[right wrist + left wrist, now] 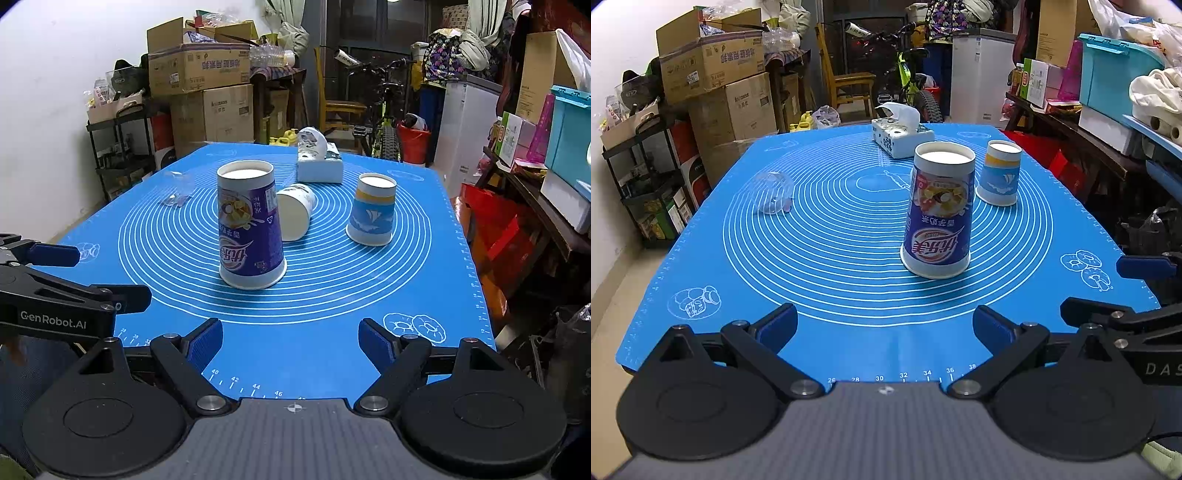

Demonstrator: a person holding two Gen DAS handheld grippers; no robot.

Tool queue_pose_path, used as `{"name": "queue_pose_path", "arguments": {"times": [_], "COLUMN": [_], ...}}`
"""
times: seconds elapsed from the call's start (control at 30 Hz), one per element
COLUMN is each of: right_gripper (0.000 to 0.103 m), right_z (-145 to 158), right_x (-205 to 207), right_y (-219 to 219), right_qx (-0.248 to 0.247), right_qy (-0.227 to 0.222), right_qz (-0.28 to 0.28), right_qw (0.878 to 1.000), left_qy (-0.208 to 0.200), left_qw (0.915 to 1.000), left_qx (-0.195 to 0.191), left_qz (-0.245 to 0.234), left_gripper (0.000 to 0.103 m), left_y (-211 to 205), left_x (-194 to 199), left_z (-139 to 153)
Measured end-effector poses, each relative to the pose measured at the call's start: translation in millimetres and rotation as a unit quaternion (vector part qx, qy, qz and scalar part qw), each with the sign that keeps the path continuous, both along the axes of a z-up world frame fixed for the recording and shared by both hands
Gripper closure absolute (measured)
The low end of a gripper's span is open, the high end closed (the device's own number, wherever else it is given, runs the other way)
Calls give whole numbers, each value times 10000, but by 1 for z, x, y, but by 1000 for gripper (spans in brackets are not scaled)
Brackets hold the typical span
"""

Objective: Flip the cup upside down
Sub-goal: 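Open the right tool and withdraw it from the upside-down purple cup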

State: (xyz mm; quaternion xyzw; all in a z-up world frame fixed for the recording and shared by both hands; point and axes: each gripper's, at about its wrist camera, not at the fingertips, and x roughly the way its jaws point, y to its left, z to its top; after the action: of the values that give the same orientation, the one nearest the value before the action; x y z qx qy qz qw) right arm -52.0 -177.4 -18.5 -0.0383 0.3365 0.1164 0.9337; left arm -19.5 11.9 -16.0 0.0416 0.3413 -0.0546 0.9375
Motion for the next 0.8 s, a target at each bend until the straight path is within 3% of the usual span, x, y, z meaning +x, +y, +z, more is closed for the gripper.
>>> {"name": "queue_pose_path", "arguments": {"times": [0.8], "right_gripper": [20], "right_z": [2], "right_x": [3], "right_y": [-5], "right_qx": [-1], "right_qy": [58], "right_qz": [-33], "right_qw": [10000], "left_qy": [83], "left_qw": [10000], "left_qx": [12], "left_qz": [37], "left_gripper": [3], "left_y": [0], "left_x": [3], "left_z": [-3]}}
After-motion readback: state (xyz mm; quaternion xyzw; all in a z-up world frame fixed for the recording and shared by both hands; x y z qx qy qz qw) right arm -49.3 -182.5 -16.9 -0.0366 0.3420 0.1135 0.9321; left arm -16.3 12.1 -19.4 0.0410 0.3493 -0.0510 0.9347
